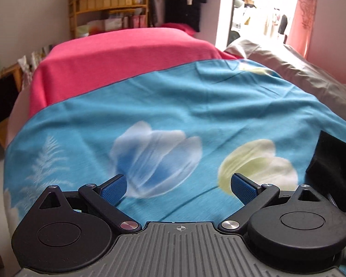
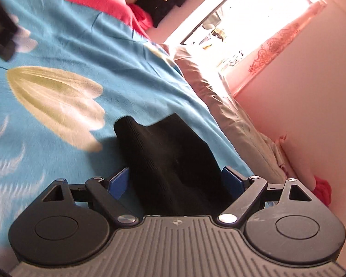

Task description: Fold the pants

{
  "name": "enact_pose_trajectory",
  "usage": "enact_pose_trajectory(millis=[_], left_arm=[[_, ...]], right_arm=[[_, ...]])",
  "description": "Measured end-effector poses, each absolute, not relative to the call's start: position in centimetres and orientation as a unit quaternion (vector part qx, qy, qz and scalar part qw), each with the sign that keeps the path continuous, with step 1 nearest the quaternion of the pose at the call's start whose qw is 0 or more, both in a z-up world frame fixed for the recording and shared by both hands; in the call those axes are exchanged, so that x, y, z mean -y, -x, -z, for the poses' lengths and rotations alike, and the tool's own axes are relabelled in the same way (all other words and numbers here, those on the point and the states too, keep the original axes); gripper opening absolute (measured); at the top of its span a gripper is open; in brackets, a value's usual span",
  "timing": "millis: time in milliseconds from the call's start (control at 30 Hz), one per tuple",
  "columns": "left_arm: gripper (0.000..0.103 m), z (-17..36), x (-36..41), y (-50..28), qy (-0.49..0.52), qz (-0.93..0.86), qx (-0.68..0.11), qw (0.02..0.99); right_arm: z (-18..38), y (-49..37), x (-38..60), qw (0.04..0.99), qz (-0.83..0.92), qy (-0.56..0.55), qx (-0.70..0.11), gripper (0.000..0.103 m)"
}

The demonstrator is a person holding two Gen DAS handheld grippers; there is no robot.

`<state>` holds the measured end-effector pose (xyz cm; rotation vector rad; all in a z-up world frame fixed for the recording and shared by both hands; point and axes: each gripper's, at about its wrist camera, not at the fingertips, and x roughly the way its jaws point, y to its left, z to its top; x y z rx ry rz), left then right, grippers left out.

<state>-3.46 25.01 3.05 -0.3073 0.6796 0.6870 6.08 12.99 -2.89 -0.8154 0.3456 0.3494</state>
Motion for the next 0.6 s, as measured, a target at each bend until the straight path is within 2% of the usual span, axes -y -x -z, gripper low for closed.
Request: enact_pose_trajectory(millis=[67,133,167,200,233,367,600], left_arm=[[0.103,-2.8,-24.8,4.4,0.151,-0.332,-0.328,0.872],[0.103,-2.9,-23.8,4.8,0.145,-0.331,-0.324,0.874],[0.103,-3.1,-23.1,4.9,0.138,-0.326,-0.321,0.878],[0.103,-3.4,-22.3,4.9,0.131,-0.319,-0.320,0.883],[0.103,-3.7,-21.5,4.7,0.127,-0.309,-0.317,0.888],[0.103,-4.4,-17.3,2.8,0.108,-0.243,-0.320,0.909],[0.103,-4.4,-7.7,-2.8,0.078,-0.114,-0.361,0.922]], right_arm=[[3.1,-7.6,-14.2,0.890,-0.159,0.390,-0.175,0.087],[2.9,-9.7,-14.5,0.894,-0.155,0.368,-0.203,0.080],[2.7,-10.4,-14.1,0.894,-0.165,0.355,-0.216,0.055],[2.7,-11.2,-13.7,0.890,-0.181,0.343,-0.239,0.023],[2.7,-11.9,-13.2,0.886,-0.198,0.325,-0.266,0.023],[-0.5,-13.2,-9.8,0.899,-0.237,0.229,-0.290,0.022],[-9.7,-14.5,-1.4,0.910,-0.268,0.093,-0.302,0.022]])
